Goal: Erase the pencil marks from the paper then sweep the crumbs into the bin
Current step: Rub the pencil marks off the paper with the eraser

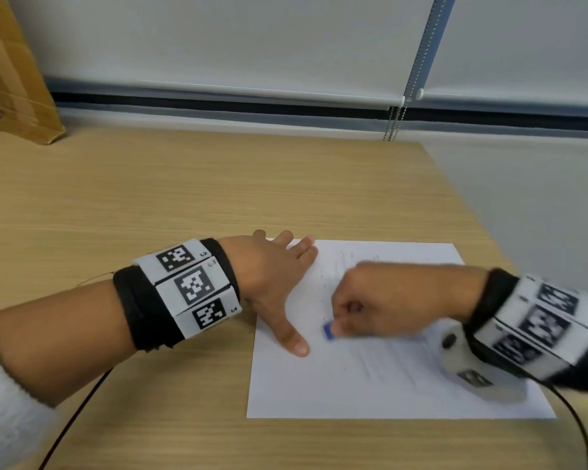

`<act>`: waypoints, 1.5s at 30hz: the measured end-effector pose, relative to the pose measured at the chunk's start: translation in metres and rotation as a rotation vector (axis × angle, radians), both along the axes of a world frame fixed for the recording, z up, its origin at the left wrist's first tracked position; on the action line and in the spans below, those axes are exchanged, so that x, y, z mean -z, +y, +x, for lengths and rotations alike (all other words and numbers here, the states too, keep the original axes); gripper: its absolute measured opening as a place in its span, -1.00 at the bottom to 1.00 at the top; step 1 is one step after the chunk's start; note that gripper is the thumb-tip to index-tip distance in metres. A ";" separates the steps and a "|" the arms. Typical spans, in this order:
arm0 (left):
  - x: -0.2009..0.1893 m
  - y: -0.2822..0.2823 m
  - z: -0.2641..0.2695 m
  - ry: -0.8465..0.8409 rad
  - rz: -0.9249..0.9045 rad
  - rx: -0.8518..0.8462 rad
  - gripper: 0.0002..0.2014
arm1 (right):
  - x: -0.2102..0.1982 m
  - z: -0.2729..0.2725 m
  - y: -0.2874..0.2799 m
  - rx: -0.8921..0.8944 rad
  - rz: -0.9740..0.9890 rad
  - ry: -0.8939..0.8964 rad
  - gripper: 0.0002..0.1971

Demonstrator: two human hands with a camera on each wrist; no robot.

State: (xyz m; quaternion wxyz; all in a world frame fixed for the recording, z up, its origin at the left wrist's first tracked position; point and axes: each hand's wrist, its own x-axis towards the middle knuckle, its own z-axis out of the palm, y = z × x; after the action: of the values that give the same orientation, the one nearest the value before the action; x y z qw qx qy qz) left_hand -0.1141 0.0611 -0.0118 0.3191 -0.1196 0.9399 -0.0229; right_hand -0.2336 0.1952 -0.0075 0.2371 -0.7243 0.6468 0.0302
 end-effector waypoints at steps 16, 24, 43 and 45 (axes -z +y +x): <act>-0.003 0.003 0.001 0.010 0.004 -0.013 0.41 | 0.005 -0.043 -0.038 0.080 -0.119 0.106 -0.53; -0.002 0.003 0.000 0.014 0.003 -0.009 0.41 | -0.001 -0.034 -0.033 0.026 0.035 0.103 -0.56; 0.000 0.002 -0.001 0.007 -0.015 0.011 0.42 | -0.004 -0.014 -0.006 -0.054 0.155 0.056 -0.60; 0.000 0.002 -0.001 0.007 -0.006 0.010 0.42 | -0.004 -0.019 -0.012 -0.016 0.038 0.099 -0.57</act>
State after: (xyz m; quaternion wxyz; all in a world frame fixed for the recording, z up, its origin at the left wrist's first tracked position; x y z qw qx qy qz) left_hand -0.1149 0.0632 -0.0116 0.3152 -0.1161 0.9415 -0.0271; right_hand -0.2528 0.1827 -0.0038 0.2182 -0.7223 0.6513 0.0799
